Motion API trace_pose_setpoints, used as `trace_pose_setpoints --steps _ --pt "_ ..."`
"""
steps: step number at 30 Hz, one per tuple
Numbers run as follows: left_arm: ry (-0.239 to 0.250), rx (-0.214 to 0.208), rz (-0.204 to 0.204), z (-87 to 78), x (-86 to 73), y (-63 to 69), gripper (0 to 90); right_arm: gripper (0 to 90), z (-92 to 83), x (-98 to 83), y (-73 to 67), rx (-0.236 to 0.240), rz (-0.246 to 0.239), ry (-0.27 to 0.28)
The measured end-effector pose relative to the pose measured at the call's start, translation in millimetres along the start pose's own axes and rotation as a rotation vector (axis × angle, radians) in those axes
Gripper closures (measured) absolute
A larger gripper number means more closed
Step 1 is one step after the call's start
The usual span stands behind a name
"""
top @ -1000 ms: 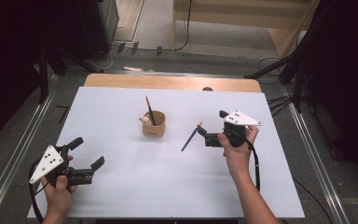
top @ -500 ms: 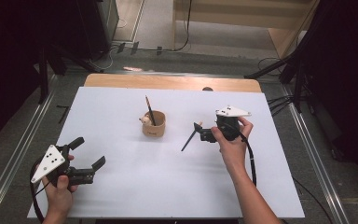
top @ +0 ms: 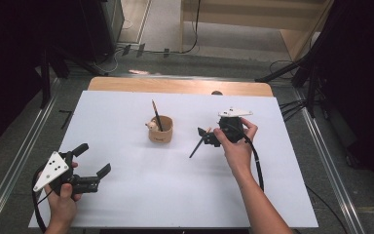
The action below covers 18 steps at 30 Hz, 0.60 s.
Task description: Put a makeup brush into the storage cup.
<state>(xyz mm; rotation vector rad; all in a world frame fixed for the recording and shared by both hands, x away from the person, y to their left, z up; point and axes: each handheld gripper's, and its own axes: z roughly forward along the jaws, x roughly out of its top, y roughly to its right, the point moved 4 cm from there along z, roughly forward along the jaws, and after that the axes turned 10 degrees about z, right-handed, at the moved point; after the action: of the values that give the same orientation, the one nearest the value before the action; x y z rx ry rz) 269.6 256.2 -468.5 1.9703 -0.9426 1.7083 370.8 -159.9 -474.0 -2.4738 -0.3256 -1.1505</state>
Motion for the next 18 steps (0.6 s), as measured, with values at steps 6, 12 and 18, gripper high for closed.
trace_pose_setpoints --steps 6,12,18 --pt "-0.001 -0.002 0.002 0.3 0.1 0.5 0.0 0.2 5.8 1.4 -2.7 0.003 0.001 -0.012" --pt "0.007 -0.003 0.0 0.4 0.6 1.4 0.0 0.2 10.4 3.8 -6.7 0.004 0.002 -0.027" --pt "0.007 -0.007 0.003 1.1 0.5 1.9 0.0 0.2 14.5 5.6 -10.4 0.007 0.002 -0.047"
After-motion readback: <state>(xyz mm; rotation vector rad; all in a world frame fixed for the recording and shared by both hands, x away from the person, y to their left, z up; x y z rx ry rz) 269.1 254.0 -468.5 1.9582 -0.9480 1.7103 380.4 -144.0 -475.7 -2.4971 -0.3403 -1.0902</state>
